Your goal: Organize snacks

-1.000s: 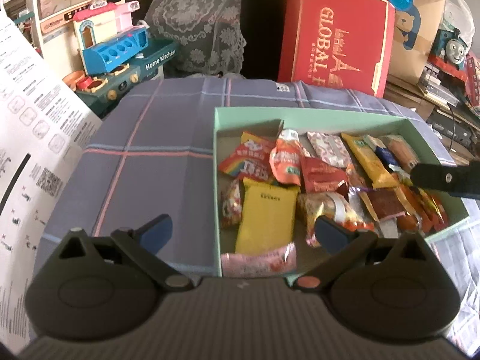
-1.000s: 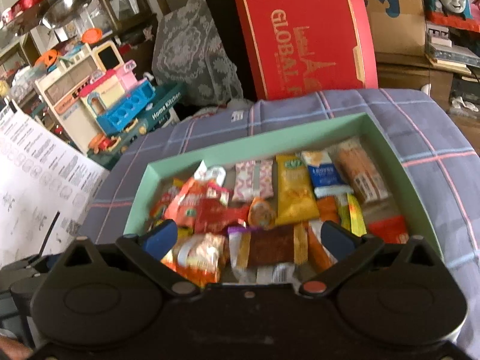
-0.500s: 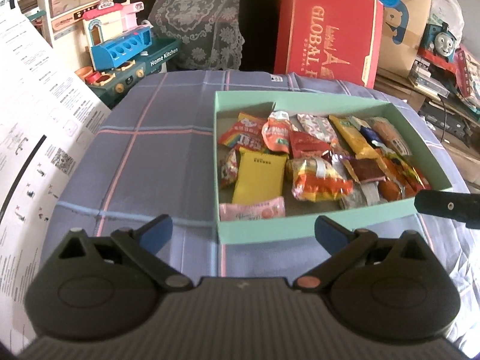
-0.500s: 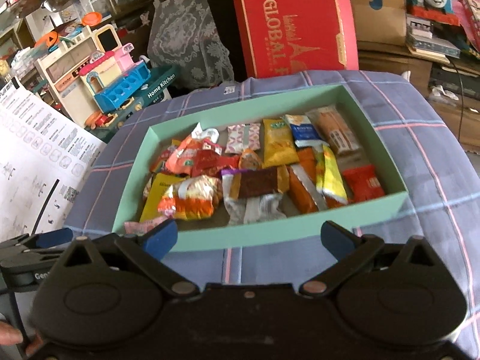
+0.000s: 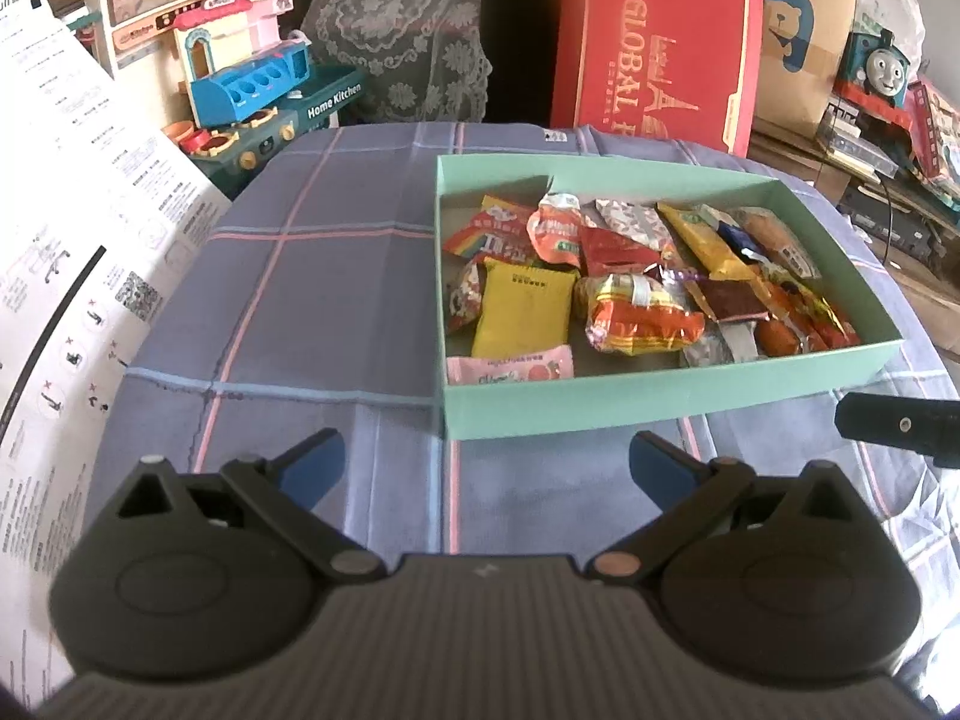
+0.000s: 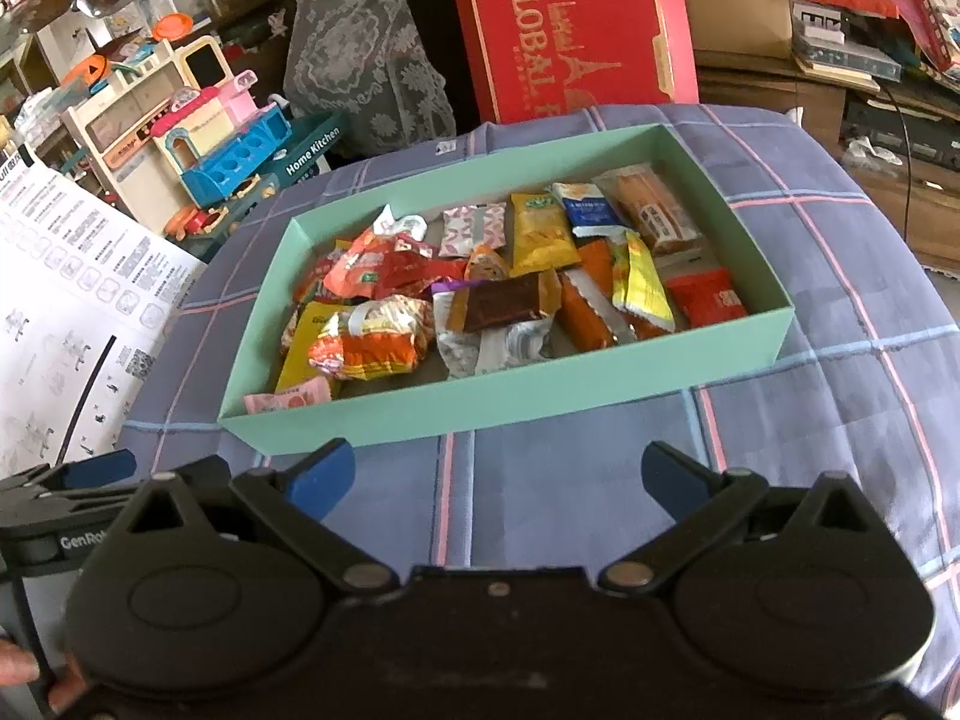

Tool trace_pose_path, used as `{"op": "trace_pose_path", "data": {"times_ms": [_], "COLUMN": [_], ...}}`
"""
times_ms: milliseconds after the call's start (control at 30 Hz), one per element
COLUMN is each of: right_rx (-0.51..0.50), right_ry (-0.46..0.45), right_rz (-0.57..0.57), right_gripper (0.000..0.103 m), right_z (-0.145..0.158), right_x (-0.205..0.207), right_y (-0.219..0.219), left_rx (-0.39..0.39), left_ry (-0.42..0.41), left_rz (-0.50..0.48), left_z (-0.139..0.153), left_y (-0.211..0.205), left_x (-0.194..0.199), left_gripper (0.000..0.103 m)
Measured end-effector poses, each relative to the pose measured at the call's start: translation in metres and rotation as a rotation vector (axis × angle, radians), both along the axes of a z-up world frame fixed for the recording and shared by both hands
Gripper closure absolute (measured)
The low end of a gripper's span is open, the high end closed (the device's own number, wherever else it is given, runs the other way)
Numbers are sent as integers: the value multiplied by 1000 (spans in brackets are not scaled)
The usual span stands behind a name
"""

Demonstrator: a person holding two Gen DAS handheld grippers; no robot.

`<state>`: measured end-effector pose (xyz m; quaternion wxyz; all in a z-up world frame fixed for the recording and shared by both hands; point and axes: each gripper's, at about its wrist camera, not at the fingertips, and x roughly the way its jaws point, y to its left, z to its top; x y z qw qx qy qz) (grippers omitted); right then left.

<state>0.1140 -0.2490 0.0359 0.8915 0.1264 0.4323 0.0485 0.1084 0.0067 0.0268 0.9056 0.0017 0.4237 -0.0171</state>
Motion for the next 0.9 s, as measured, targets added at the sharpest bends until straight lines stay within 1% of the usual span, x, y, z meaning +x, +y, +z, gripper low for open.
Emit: {"op": "trace_pose_path", "data": {"times_ms": [500, 800, 900], "right_rx": [0, 2, -2], "right_ry": [58, 70, 70], "right_rz": [-11, -16, -13], "right_gripper": [0, 0, 0], "right_z": [-15, -18, -18], "right_x": [-5, -6, -6], "right_y": [1, 0, 1], "left_rx": [1, -20, -12], "left_ry": [39, 56, 60], "left_rz": [5, -22, -18], "left_z": [-14, -19, -20], "left_y": [0, -3, -4], "left_x": [0, -1, -1], "left_gripper": [0, 0, 0]}}
